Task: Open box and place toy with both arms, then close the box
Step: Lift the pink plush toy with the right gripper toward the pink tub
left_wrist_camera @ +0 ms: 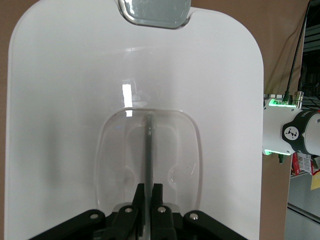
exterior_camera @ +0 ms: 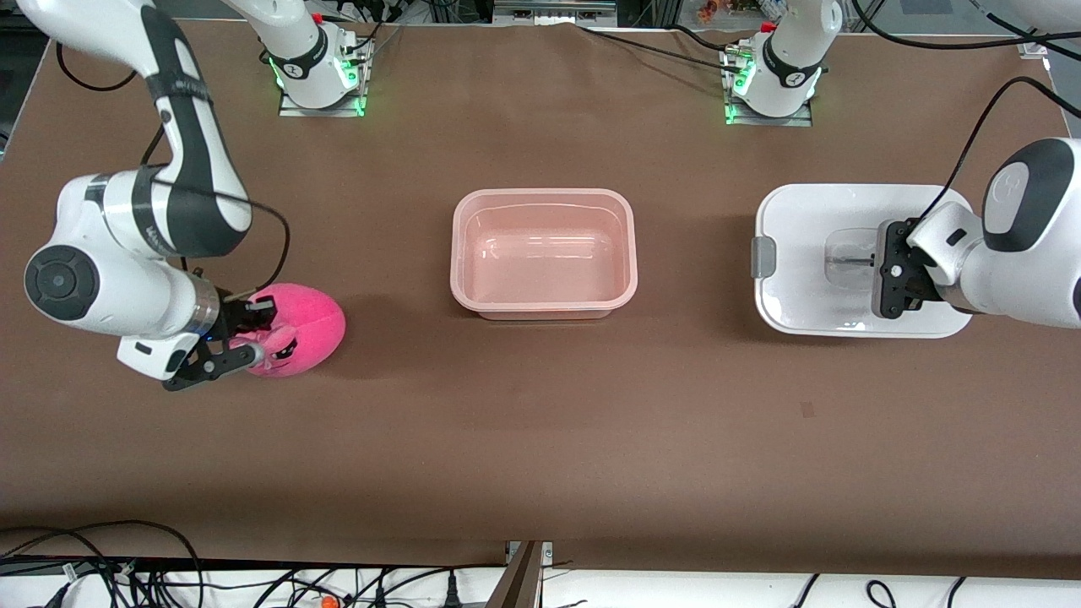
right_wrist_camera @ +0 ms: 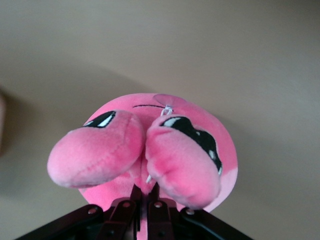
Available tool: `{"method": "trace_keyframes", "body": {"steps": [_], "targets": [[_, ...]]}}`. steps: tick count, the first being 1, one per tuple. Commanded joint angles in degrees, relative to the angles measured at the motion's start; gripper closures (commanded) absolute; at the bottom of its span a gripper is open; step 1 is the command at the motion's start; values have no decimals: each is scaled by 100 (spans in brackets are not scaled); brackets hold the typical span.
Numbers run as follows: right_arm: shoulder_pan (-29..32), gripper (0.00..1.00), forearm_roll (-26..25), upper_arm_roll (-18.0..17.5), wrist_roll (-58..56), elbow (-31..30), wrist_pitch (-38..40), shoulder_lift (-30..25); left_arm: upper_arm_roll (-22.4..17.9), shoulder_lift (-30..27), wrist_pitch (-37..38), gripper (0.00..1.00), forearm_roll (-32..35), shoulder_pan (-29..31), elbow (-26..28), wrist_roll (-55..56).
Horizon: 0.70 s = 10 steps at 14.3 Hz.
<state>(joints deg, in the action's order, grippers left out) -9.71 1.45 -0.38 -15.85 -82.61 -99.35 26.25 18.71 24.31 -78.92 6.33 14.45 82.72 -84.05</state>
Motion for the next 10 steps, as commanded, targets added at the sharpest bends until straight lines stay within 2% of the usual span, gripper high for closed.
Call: {"method": "trace_keyframes", "body": {"steps": [1,5,7,10], "targets": [[-329,100,-49,-260,-391,727,897,-24,89,-31,-9,100,-52,14,-37,-164],[-935,100,-232,-471,-1882,878,943,-94,133,-40,0,100,-79,-48,-46,-147],[-1504,100,-679,-525,-2386,895,908,-94,133,-40,9,100,-88,-74,-46,-129],[-2446,100,-1374,-516,-2344,1080,882,-33,133,-40,26,100,-88,-136,-46,-103]]}}
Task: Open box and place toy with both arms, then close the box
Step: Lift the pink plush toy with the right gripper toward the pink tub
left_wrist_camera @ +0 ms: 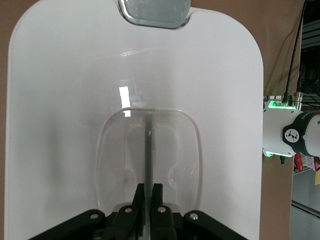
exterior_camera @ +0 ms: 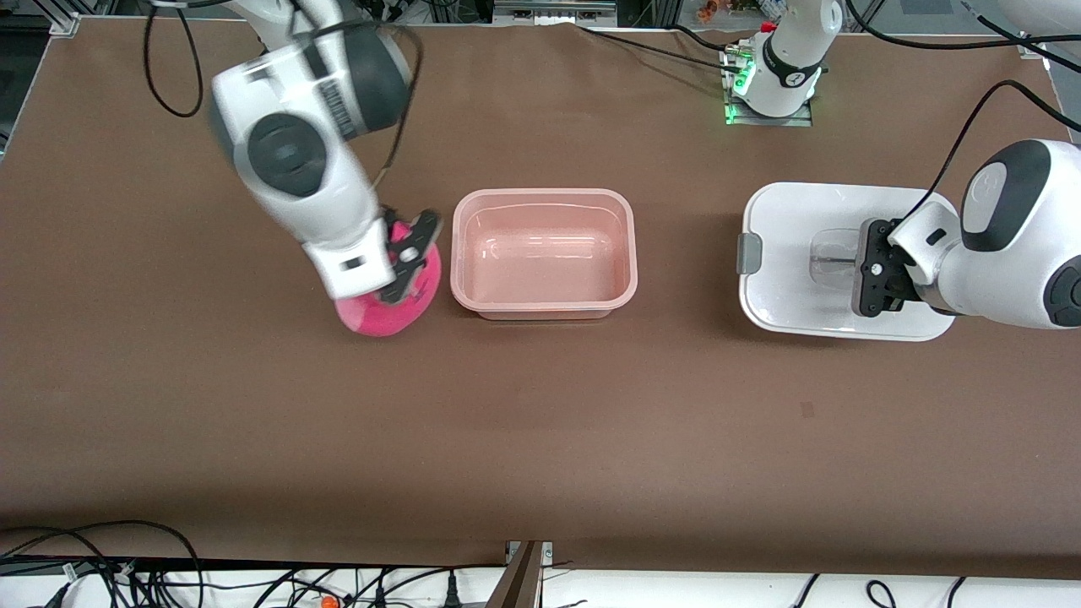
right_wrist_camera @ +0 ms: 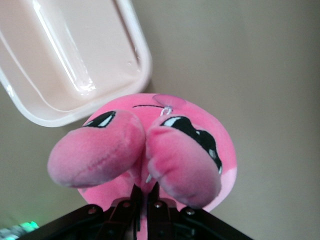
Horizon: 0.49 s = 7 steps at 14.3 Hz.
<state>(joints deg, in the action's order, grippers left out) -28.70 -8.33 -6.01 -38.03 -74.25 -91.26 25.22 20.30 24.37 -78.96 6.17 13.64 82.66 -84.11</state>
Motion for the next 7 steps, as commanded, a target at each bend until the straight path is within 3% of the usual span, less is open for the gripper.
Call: {"method": "trace_keyframes", "body": {"steps": [1,7], "targets": [[-706,100,-406,47,-109,235,56,105,-26,-46,29,100,-72,-63,-40,-106],[-1322,100,-397,47,171,262,-14,421,-26,-55,29,100,-63,-64,-40,-141]]}}
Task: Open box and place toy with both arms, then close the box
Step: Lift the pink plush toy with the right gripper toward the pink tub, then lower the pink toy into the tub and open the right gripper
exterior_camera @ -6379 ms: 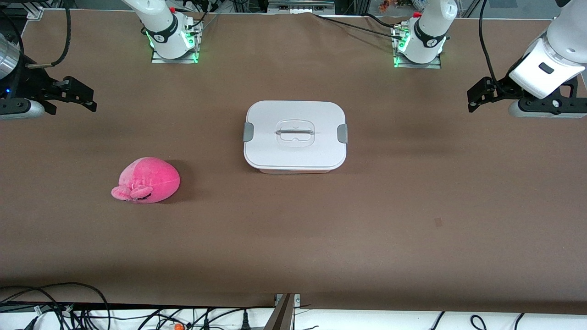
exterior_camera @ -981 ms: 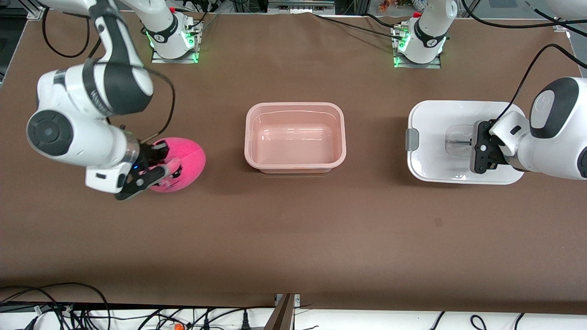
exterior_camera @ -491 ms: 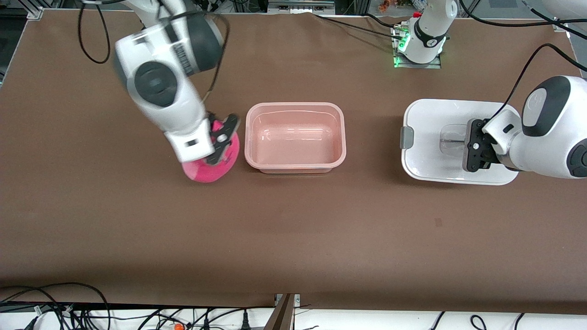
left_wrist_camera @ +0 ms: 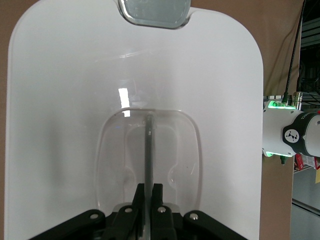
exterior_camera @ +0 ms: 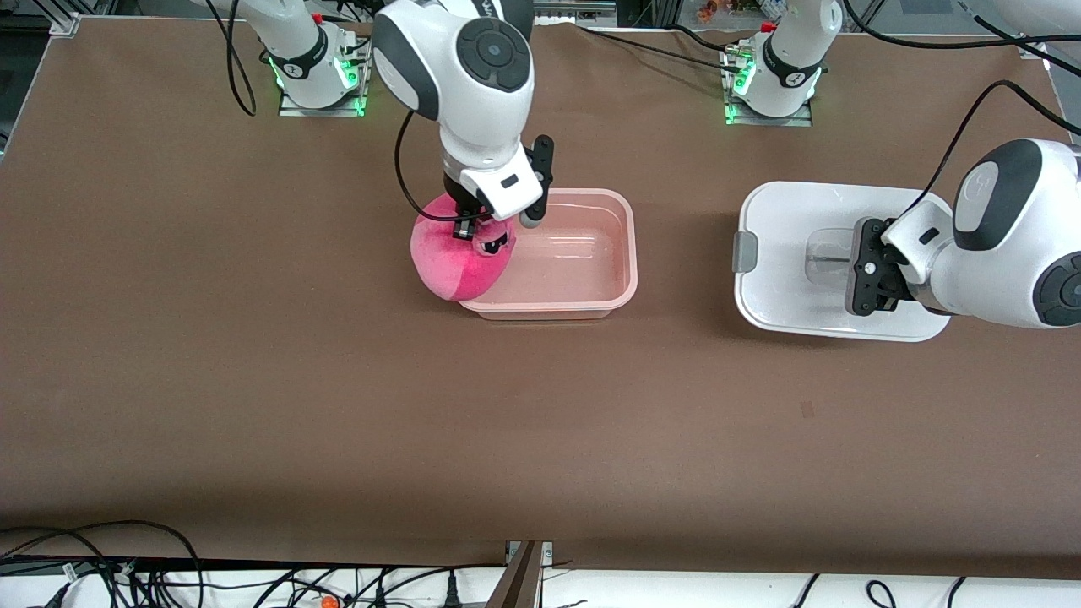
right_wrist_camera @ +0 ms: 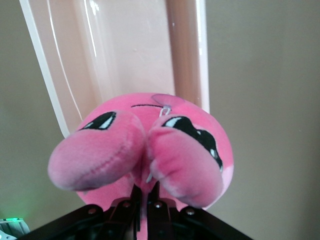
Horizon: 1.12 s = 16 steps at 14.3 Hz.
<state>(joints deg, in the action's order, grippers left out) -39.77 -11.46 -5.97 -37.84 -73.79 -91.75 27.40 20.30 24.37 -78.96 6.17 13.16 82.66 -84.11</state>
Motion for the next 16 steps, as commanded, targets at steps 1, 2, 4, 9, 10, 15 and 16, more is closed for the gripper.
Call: {"method": "trace_keyframes", "body": {"steps": [1,2,4,9,10,15,16], "targets": [[-268,100,-75,43,267,207,-44,283,-26,-55,29,100,-63,-15,-40,-115],[-338,100,-75,43,312,216,-106,371,-26,-55,38,100,-63,-33,-40,-115],[-505,100,-75,43,670,207,-212,494,-26,-55,38,100,-63,-42,-40,-106],[-647,100,-111,78,910,207,-352,758,-26,-55,38,100,-81,-103,-48,-97],[-655,100,-171,79,919,207,-396,810,-26,-55,38,100,-90,-103,-48,-88],[-664,94,-400,79,1164,198,-896,1249,-26,-55,38,100,-116,-130,-48,-79],[-690,4,-496,79,1217,189,-993,1337,-26,-55,29,100,-116,-121,-48,-79]]}}
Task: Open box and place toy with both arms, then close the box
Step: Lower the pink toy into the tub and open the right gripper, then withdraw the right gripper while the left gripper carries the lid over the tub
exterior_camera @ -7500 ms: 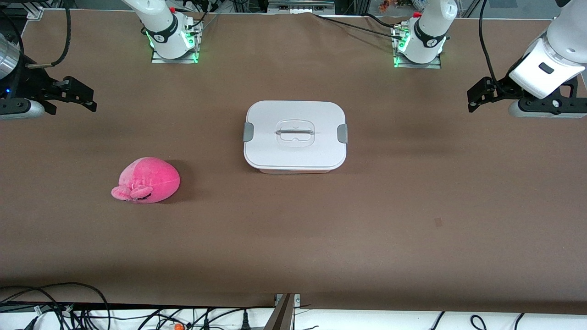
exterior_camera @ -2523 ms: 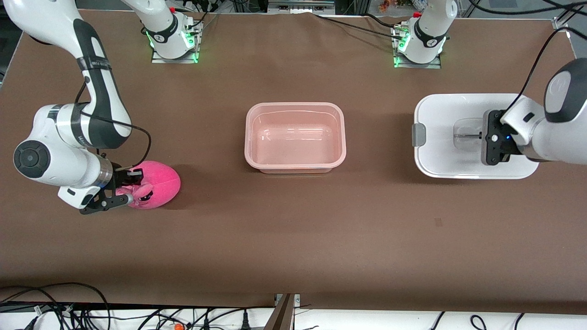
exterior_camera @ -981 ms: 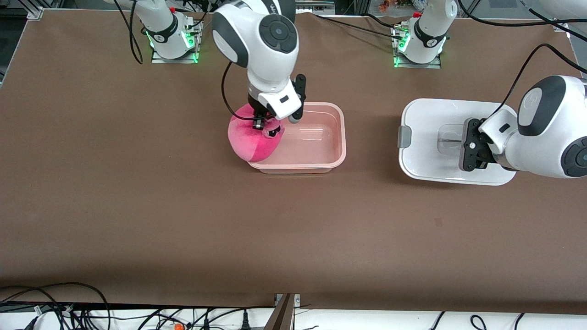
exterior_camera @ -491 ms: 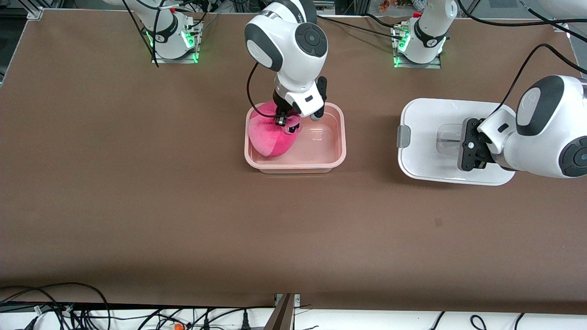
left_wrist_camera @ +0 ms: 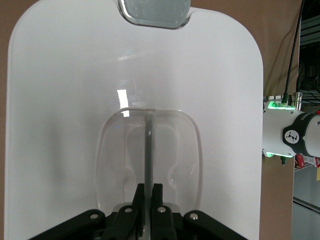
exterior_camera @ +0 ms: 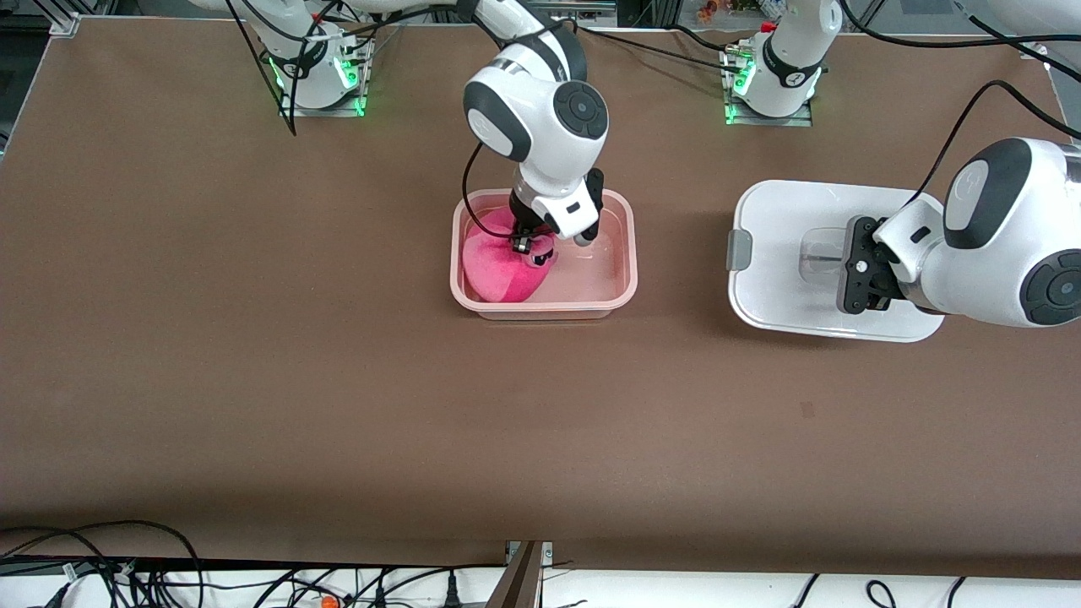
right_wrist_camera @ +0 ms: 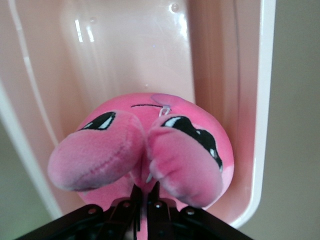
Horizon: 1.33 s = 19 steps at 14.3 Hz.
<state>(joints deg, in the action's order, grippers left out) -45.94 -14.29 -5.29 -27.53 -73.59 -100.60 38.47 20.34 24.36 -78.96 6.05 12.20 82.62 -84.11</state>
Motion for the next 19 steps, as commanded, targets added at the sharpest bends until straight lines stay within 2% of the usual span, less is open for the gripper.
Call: {"method": "trace_keyframes", "body": {"steps": [1,6,8,9,11,14,17,18,19], "targets": [[-99,0,-293,11,239,169,-265,335,-31,-55,29,100,-104,-34,-44,-80],[-178,0,-285,2,1371,178,-1267,521,-31,-55,38,100,-95,-25,-44,-88],[-91,0,-224,46,1716,187,-1304,399,-39,-55,29,100,-95,-25,-44,-80],[40,0,-145,55,1716,187,-1243,311,-39,-55,38,100,-86,-25,-44,-80],[470,0,380,133,1716,178,-1138,-241,-39,-63,38,100,-86,-25,-44,-71],[1514,0,962,266,1637,178,-1102,-875,-4,-90,56,100,-104,-77,-44,165],[2106,0,1086,370,1610,117,-7,-1560,49,-99,47,100,-278,-454,-88,228],[2142,0,1156,536,1619,90,310,-1701,40,-72,47,100,-427,-664,-245,237],[2142,0,1453,773,1620,-40,565,-1885,40,-37,3,100,-594,-928,-324,254]]}}
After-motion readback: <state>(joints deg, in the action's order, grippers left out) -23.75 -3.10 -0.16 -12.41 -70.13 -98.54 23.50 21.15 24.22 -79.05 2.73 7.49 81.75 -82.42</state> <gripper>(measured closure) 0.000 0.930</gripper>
